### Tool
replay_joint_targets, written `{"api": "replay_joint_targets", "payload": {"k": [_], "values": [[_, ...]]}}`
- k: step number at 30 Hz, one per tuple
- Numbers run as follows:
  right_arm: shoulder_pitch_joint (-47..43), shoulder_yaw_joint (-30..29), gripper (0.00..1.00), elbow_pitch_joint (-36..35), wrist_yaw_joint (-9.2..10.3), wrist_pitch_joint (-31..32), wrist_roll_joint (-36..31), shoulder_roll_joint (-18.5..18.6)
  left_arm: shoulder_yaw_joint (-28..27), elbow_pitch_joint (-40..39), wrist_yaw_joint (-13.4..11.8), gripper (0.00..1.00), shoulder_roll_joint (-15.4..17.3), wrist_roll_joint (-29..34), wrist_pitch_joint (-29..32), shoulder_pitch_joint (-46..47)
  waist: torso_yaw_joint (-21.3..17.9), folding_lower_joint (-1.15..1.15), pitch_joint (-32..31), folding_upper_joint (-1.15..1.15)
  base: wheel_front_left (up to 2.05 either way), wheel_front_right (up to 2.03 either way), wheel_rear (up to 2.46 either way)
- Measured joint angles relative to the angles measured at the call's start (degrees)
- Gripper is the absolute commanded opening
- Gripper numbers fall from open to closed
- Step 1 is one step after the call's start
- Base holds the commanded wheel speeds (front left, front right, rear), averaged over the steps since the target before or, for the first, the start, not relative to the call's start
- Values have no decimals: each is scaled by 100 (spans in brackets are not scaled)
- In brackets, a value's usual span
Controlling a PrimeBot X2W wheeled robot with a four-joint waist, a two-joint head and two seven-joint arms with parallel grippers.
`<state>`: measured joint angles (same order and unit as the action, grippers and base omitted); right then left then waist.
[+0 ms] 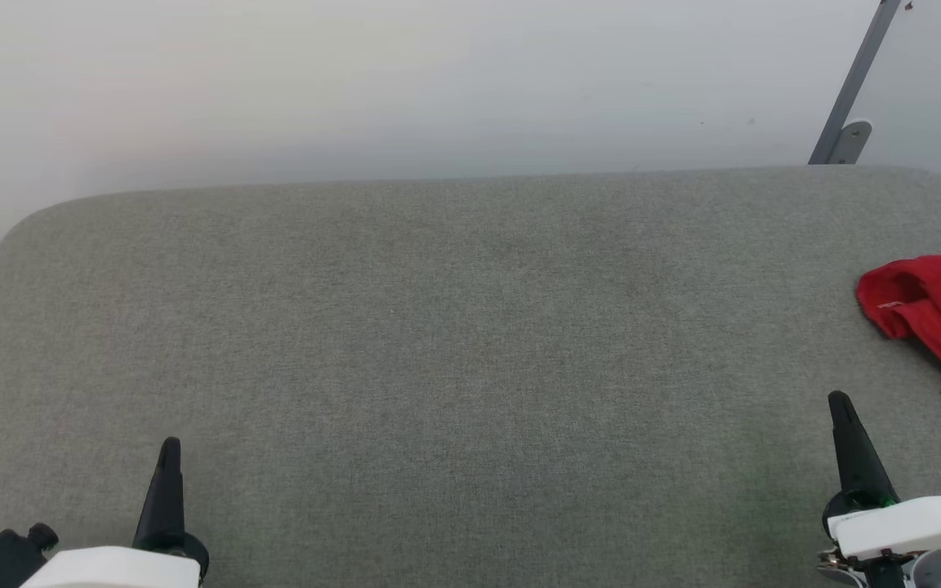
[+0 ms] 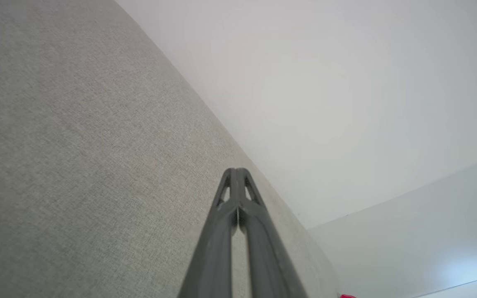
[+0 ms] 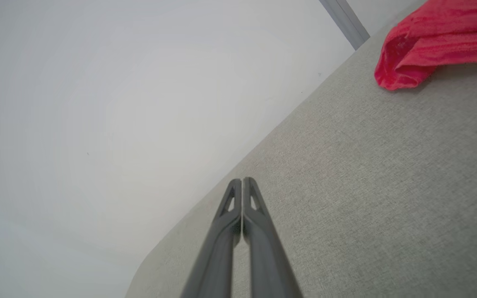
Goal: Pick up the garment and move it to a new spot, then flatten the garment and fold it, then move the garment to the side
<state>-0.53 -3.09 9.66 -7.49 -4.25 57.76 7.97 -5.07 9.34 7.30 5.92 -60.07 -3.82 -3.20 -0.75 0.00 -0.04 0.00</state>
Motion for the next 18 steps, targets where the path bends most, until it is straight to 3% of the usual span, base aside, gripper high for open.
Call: {"api": "replay_joint_targets", "payload": {"k": [18], "values": [[185, -71, 0, 141, 0, 301, 1049, -120, -24, 142, 1, 0, -60, -945, 293, 290, 18, 0, 5, 0, 0, 0, 0]]}}
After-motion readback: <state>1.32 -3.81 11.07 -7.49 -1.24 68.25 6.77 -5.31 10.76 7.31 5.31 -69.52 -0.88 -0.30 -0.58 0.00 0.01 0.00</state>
